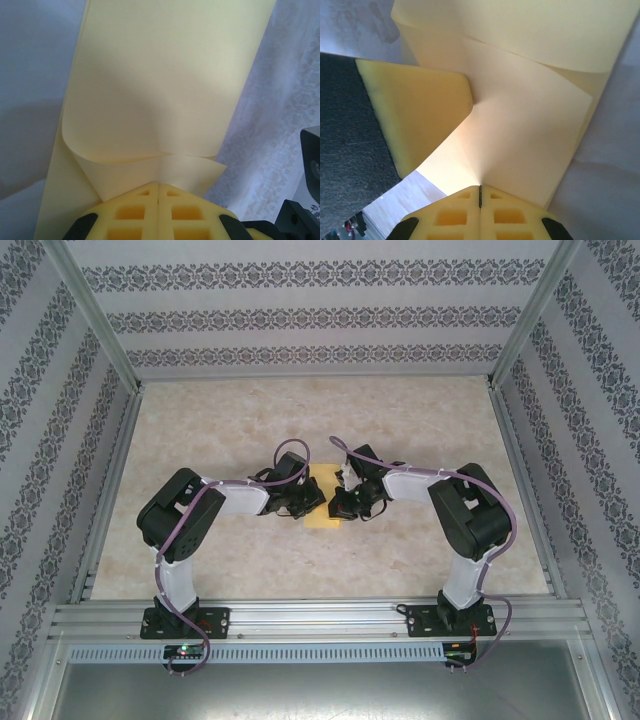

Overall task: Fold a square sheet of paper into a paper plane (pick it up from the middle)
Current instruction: Fold the triangle a second time at the center of the table.

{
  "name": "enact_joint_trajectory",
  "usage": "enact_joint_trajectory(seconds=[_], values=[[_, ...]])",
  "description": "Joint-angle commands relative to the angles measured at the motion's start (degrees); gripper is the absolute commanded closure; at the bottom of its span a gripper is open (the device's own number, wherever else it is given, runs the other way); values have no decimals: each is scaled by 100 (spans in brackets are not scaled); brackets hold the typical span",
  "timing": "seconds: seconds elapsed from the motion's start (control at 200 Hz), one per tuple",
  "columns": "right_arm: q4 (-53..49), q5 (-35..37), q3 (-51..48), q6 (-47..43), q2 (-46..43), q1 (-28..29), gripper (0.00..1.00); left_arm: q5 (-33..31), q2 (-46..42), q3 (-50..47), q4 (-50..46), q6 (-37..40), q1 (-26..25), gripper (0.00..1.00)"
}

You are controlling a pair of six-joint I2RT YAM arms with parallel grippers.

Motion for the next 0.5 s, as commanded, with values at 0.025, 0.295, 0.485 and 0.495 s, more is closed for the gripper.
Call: enact_joint_trajectory(seconds=[0.025,0.295,0.485,0.495], values=[[-340,277,-81,-186,60,70,95,-99,292,-29,-383,0,0,100],[-406,196,-16,-168,-150,152,93,-89,309,-18,-417,5,5,100],[-272,71,158,-121,-225,259,92,-71,325,-3,-425,17,3,100],[-271,71,164,-123,-221,266,92,-72,324,2,-428,17,-2,100]])
